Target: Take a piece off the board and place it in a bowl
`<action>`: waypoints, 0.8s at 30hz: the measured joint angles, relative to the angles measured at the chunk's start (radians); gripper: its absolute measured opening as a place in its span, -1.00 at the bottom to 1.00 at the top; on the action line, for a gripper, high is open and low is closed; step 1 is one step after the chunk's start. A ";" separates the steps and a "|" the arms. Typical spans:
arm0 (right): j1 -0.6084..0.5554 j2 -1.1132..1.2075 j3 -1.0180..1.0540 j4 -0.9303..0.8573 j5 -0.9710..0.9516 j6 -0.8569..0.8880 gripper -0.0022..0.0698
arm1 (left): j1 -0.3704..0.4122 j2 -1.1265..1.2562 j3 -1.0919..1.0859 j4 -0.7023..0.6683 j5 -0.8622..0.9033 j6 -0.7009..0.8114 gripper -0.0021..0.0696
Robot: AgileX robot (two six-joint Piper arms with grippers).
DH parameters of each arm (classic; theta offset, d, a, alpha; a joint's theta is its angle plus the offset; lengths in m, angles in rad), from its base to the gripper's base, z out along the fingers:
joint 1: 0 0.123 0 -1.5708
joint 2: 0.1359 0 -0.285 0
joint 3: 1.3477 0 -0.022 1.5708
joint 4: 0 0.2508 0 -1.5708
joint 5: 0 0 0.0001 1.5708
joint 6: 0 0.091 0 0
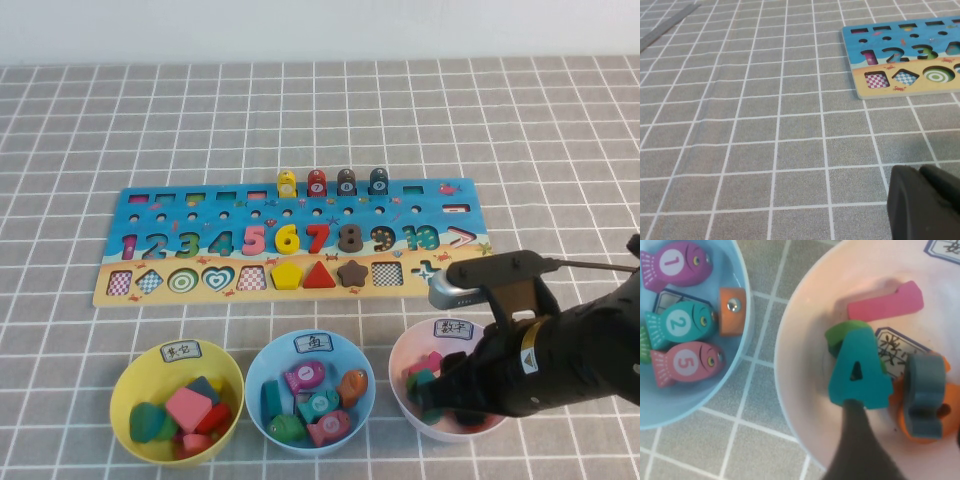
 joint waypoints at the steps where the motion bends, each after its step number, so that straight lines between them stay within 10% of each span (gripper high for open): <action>1: 0.000 -0.002 -0.009 0.000 0.014 0.000 0.04 | 0.000 0.000 0.000 0.000 0.000 0.000 -0.95; 10: 0.000 -0.154 -0.082 0.000 0.169 -0.056 -0.87 | 0.000 0.000 0.000 0.000 0.000 0.000 -0.95; 24: 0.000 -0.431 -0.082 0.043 0.526 -0.231 -0.98 | 0.000 0.000 0.000 0.000 0.000 0.000 -0.95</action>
